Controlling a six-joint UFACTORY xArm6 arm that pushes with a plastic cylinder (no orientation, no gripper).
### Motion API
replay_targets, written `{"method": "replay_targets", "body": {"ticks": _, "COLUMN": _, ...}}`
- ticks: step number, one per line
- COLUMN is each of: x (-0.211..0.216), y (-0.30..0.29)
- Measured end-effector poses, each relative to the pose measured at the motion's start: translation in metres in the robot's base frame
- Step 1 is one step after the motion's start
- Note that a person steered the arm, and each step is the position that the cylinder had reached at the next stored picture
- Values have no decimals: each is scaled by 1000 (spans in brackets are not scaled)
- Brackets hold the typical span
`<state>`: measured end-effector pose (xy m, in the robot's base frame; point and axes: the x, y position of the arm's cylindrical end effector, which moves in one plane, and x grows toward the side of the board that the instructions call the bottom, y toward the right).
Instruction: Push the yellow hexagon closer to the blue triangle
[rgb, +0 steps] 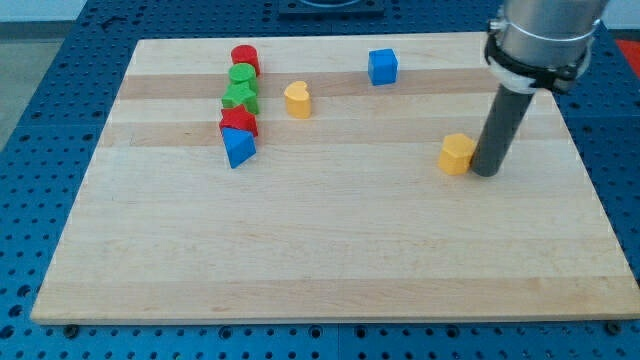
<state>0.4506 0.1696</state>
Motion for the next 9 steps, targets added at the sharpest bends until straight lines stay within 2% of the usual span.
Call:
{"method": "replay_targets", "body": {"ticks": 3, "x": -26, "y": -16}}
{"method": "replay_targets", "body": {"ticks": 7, "x": -31, "y": -135}}
{"method": "replay_targets", "body": {"ticks": 9, "x": -36, "y": -170}}
